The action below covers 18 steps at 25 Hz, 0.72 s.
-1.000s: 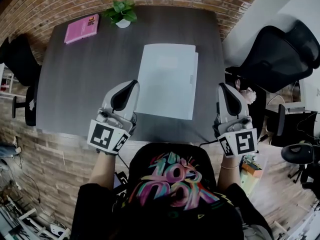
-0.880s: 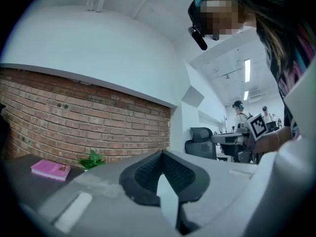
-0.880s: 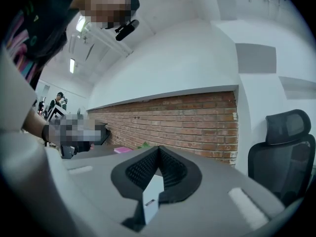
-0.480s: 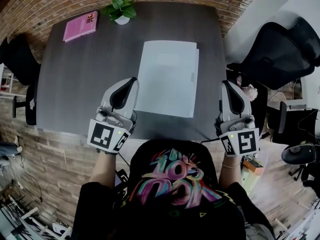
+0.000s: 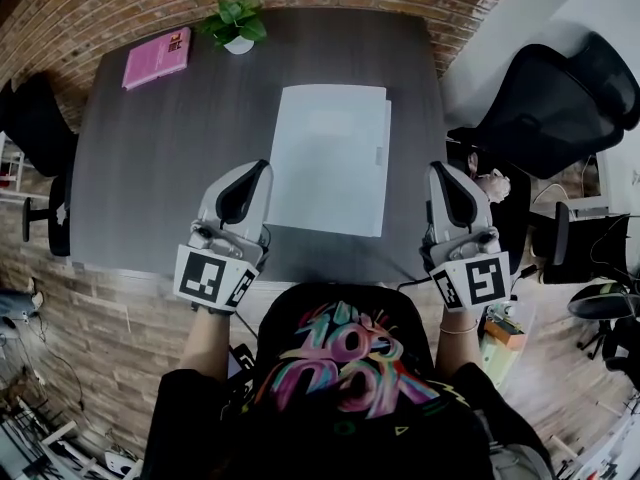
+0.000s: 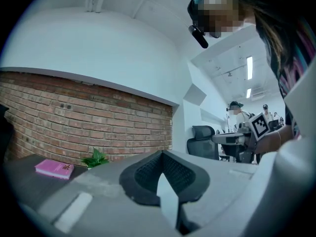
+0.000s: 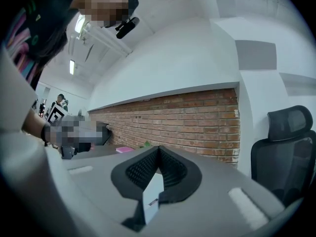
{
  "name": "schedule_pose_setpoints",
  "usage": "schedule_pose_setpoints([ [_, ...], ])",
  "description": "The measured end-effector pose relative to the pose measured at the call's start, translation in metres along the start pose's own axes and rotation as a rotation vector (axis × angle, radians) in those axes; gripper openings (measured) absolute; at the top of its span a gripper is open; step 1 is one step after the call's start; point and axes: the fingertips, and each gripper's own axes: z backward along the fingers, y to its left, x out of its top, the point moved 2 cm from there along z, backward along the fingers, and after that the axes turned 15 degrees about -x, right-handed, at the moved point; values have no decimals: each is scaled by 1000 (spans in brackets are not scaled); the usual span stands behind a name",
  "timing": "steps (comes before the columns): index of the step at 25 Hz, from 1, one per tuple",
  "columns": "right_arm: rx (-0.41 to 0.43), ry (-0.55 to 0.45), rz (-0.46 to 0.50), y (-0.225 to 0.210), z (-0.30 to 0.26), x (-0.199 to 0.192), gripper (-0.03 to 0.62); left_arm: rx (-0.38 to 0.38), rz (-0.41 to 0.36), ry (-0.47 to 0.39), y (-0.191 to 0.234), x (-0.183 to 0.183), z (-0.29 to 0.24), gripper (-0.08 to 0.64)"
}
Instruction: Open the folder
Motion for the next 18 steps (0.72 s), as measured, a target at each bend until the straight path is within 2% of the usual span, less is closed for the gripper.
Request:
schedule_pose_setpoints([
  [18,4,15,-6,1,7,-7,-2,-1,4,1,-6,-2,-3,-3],
])
